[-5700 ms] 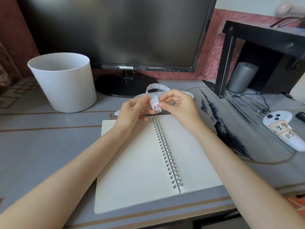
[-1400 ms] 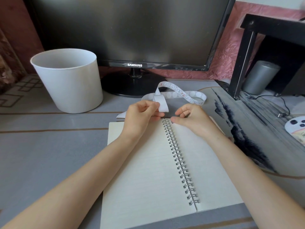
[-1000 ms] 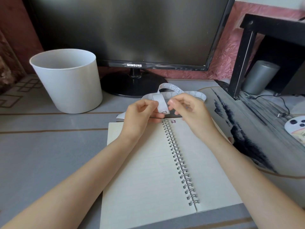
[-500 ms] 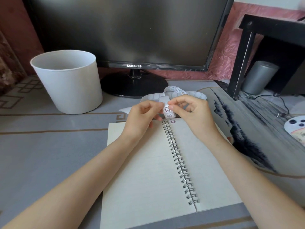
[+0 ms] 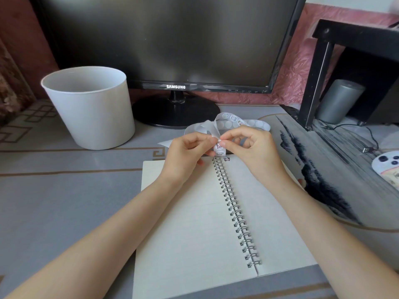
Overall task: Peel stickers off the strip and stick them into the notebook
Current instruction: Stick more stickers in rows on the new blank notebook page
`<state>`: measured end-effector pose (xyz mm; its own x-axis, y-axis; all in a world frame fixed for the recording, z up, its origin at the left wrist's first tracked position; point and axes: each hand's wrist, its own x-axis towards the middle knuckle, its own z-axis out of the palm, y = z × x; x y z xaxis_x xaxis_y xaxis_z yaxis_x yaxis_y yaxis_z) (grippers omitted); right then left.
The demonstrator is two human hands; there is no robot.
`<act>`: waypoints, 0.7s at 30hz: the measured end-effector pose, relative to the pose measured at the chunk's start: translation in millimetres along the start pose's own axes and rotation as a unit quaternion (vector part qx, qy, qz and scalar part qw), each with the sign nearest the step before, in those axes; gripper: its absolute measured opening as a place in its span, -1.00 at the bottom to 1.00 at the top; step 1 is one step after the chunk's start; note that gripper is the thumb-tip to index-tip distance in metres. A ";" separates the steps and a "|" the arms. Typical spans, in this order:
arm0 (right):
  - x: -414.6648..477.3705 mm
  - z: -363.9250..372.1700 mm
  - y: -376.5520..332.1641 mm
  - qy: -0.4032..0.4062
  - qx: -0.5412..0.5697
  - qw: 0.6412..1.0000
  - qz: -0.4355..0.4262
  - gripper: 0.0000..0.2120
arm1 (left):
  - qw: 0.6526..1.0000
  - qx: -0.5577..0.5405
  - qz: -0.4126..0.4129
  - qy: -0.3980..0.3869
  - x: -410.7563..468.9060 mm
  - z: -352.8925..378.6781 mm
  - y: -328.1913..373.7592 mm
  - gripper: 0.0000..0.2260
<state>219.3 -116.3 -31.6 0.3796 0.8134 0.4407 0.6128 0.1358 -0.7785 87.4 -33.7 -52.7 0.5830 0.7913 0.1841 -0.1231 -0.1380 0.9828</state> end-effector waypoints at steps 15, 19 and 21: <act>0.2 1.5 9.1 0.016 -0.101 0.993 -0.063 -0.96 | 1.000 -0.013 -0.024 0.009 0.8 1.6 2.9 -0.89; 1.2 0.5 10.2 0.010 -0.127 0.987 -0.095 -0.96 | 0.999 -0.016 -0.028 0.016 0.7 2.4 3.8 -0.86; 1.3 0.9 11.2 0.013 -0.140 0.984 -0.112 -0.97 | 0.999 -0.019 -0.030 0.017 0.5 2.6 4.2 -0.85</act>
<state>226.0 -113.2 -40.1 0.2285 0.7656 0.6014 0.8483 0.1466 -0.5088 89.3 -35.4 -48.4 0.5625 0.8174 0.1239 -0.1199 -0.0676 0.9905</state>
